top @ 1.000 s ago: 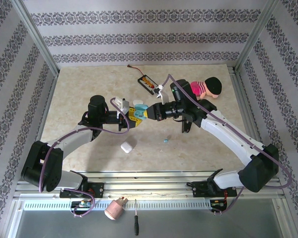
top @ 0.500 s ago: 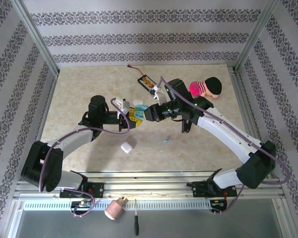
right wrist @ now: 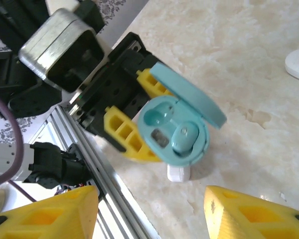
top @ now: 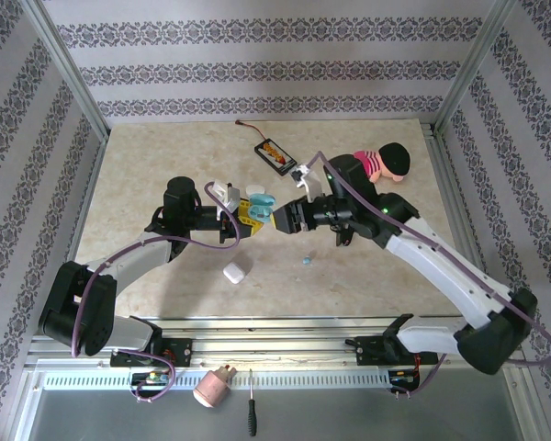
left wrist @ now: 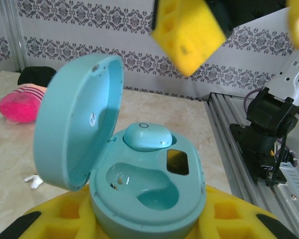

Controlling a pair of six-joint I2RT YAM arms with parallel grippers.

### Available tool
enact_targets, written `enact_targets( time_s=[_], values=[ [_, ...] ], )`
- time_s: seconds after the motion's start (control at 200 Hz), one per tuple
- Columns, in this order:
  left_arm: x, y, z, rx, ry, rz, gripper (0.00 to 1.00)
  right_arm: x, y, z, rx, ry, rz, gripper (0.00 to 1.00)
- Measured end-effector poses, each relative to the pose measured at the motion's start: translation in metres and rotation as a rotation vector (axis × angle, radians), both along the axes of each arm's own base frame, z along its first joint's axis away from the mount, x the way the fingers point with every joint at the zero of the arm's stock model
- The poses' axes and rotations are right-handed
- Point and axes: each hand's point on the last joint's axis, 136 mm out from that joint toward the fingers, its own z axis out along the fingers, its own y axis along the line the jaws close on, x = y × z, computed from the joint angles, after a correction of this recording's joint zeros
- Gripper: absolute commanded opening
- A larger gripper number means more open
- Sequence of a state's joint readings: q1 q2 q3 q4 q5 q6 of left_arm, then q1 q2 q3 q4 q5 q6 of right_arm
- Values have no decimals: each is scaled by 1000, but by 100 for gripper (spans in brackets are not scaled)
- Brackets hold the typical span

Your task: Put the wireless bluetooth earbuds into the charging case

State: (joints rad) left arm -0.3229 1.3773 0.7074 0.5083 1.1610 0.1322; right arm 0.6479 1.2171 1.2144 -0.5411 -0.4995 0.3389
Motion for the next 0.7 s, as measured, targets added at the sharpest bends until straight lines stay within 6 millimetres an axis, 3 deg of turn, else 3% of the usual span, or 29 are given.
enact_targets(
  time_s=[0.09,0.19,0.45,0.7],
  values=[
    [3,3,0,2,-4,13,33,-6,-12,-2,18,-4,-18,58],
    [7,7,0,4,-14,29,33,-9,-28,-21,14,32,-66,59],
    [9,9,-1,11,-32,36,33,2,-66,-103,-55,255,-270,57],
    [8,9,-2,16,-34,30,33,3,-79,-176,-134,490,-417,52]
  ],
)
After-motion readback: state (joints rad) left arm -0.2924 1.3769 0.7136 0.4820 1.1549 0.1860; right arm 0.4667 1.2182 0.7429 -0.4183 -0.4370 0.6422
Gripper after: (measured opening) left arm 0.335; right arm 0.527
